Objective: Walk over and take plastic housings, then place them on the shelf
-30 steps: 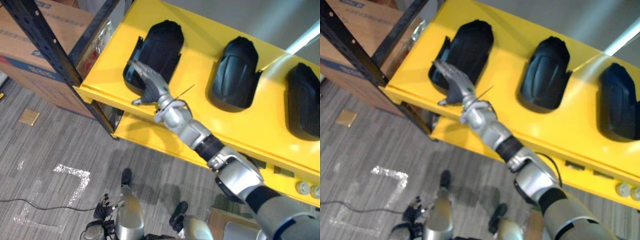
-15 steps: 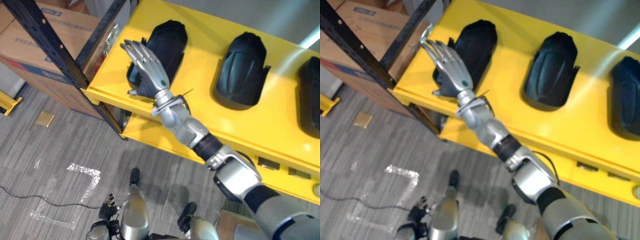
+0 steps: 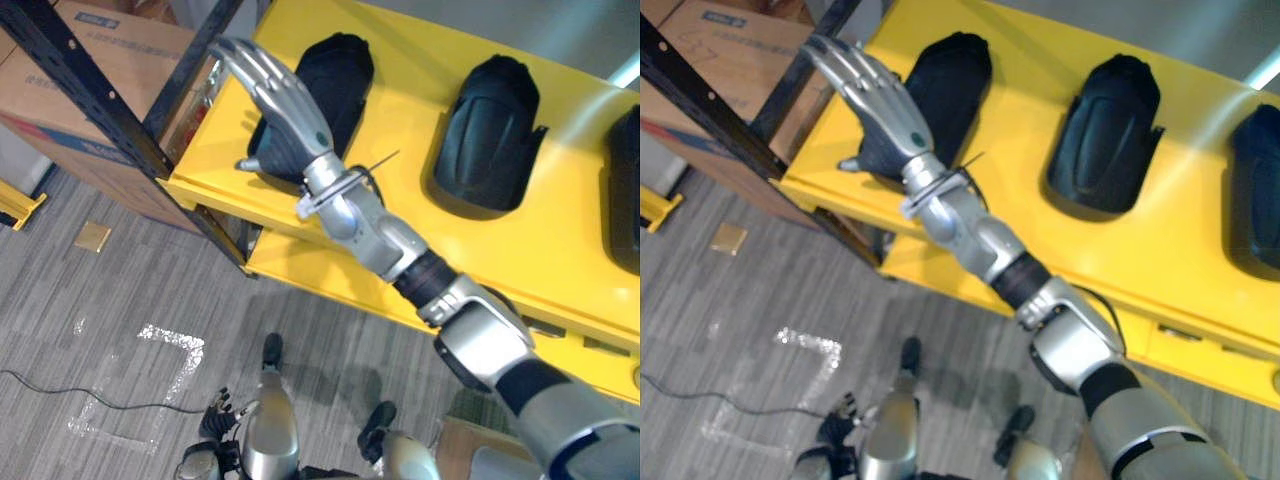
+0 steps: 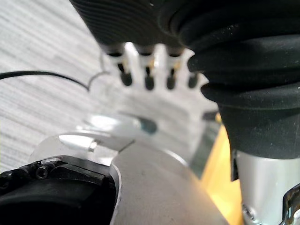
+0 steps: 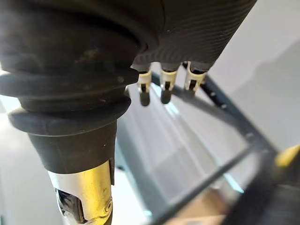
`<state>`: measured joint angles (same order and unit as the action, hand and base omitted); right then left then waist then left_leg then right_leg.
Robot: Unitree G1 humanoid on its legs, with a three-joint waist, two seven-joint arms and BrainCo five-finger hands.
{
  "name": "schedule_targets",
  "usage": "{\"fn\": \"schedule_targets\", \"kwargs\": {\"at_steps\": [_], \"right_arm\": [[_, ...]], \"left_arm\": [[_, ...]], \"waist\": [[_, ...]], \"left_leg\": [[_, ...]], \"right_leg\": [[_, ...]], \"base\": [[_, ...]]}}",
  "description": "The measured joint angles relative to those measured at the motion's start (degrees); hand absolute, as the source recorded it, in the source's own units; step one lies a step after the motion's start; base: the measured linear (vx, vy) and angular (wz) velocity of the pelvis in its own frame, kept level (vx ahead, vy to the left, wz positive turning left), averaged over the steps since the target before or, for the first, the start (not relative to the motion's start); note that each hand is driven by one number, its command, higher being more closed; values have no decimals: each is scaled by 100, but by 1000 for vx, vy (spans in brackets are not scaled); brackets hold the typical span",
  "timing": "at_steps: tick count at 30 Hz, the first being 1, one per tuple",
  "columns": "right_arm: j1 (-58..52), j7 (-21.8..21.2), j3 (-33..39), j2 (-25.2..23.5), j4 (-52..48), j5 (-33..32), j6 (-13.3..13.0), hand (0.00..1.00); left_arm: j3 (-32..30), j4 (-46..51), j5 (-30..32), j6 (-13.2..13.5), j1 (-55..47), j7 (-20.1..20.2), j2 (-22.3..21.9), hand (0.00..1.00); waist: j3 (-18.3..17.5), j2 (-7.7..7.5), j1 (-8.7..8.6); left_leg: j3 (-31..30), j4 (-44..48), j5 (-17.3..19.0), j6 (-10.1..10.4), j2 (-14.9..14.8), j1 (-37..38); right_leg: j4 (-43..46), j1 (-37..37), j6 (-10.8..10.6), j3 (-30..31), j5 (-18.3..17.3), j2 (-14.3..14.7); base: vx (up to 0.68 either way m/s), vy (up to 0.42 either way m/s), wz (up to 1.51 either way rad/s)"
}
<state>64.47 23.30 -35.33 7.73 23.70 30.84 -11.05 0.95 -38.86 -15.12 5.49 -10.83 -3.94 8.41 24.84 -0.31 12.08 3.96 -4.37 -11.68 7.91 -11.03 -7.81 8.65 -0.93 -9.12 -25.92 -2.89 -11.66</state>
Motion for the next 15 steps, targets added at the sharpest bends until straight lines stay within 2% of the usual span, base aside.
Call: {"fn": "schedule_targets", "kwargs": {"at_steps": [2,5,8,10,11,13,15], "right_arm": [[-194,-142,-27,70,-389,-96,-90,0],[-578,-583,-39,345,-1268,-525,-238,0],[-953,-1707,-254,711,-2329,-1673,-270,0],[-1189,-2565,-543,785,-2781,-2659,-96,0],[-1243,-2710,-578,781,-2872,-2840,-17,0],[-1306,-2978,-639,772,-2993,-3474,329,0],[-1314,-2980,-611,773,-2992,-3640,472,0]], "left_arm": [[-36,-69,21,2,-1,0,-13,0],[-83,-104,45,22,-6,2,-13,0],[-262,-187,44,44,-7,8,-54,0],[-427,-171,39,34,5,48,-84,0],[-470,-175,35,19,12,69,-96,0],[-526,-180,45,-33,21,79,-97,0],[-547,-194,261,25,60,76,-83,0]], "waist": [[4,-9,-5],[6,-21,-44],[22,-65,-139],[31,-126,-264],[37,-136,-282],[54,-183,-296],[82,-224,-299]], "left_leg": [[80,-2,7,-2,-11,52],[181,-6,20,-3,-33,104],[306,-10,26,-10,-43,153],[335,-9,32,-19,-42,179],[341,-9,32,-19,-42,179],[430,-9,44,-37,-40,179],[479,-5,46,-41,-37,176]], "right_leg": [[9,5,-1,74,1,-2],[40,48,2,160,-1,-1],[76,119,2,299,3,-10],[94,126,2,332,3,-14],[100,135,2,338,3,-16],[142,213,1,416,4,-31],[201,303,2,484,4,-48]], "base": [[-5,-4,-17],[-21,-10,-19],[-19,-12,-21],[-16,-11,-7],[-24,-6,-7],[-26,0,-12],[-32,2,-15]]}}
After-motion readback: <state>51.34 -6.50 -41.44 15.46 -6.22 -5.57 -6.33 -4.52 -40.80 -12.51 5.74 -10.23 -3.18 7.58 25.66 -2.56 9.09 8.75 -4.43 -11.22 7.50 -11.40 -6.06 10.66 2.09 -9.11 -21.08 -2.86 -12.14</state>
